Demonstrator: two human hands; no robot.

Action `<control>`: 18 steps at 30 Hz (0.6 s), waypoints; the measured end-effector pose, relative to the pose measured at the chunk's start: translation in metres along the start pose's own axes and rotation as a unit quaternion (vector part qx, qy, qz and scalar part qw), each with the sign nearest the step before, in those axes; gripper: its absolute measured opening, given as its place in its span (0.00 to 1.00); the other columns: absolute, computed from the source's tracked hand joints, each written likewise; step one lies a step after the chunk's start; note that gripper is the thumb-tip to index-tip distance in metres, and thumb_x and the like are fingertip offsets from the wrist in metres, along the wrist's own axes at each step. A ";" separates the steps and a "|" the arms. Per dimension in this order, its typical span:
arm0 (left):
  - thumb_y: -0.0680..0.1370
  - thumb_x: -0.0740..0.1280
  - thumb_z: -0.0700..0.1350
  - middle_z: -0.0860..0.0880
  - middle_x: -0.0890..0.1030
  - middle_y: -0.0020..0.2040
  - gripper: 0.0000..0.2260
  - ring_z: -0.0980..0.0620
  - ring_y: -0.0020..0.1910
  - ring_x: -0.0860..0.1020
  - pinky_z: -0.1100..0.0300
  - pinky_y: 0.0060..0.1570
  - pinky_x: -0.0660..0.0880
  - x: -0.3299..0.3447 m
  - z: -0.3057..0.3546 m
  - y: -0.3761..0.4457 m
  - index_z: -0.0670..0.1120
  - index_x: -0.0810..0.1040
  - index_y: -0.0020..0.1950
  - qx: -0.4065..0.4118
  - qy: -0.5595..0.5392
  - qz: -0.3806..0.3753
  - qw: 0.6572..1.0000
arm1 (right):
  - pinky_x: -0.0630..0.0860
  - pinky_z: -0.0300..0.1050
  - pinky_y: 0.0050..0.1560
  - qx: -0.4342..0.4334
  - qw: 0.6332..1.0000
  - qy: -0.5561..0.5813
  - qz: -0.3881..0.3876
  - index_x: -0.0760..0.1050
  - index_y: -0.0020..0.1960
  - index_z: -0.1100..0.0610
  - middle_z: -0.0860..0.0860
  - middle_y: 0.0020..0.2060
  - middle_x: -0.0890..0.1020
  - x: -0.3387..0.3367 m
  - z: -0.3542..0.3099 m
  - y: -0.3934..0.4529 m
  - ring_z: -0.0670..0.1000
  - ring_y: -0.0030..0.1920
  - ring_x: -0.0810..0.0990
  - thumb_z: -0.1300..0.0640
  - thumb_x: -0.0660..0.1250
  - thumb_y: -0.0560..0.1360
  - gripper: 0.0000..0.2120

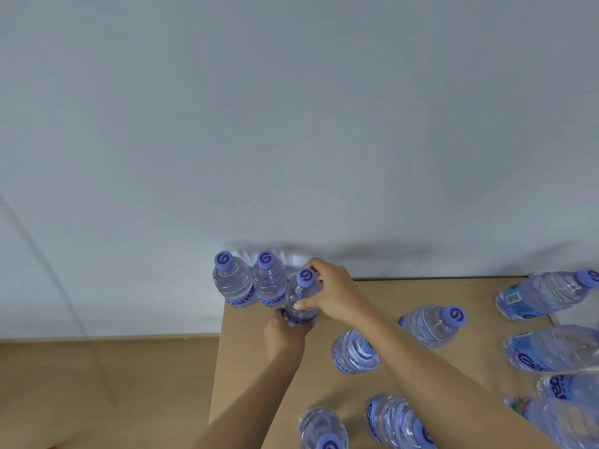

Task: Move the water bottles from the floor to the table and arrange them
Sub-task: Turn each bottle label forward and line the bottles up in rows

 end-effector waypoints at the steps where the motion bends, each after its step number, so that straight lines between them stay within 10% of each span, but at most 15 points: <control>1: 0.66 0.79 0.41 0.49 0.78 0.38 0.14 0.50 0.37 0.76 0.59 0.34 0.70 0.000 0.000 0.001 0.40 0.77 0.45 -0.014 0.008 0.011 1.000 | 0.71 0.30 0.41 0.000 1.000 0.009 0.004 0.73 0.51 0.55 0.48 0.49 0.81 -0.001 0.001 0.001 0.49 0.51 0.78 0.58 0.81 0.63 0.22; 18: 0.67 0.77 0.37 0.50 0.75 0.35 0.12 0.51 0.34 0.71 0.63 0.31 0.68 0.011 0.022 0.011 0.42 0.73 0.38 -0.085 -0.055 0.039 0.994 | 0.68 0.24 0.43 -0.054 0.996 -0.005 0.067 0.74 0.55 0.55 0.45 0.50 0.68 -0.007 0.002 0.020 0.36 0.44 0.72 0.61 0.78 0.64 0.22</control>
Point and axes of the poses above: each hand's wrist, its own y-axis towards the middle knuckle, its own x-axis out of the palm, z = x × y, the point moved 7 cm from there along y, towards the middle knuckle
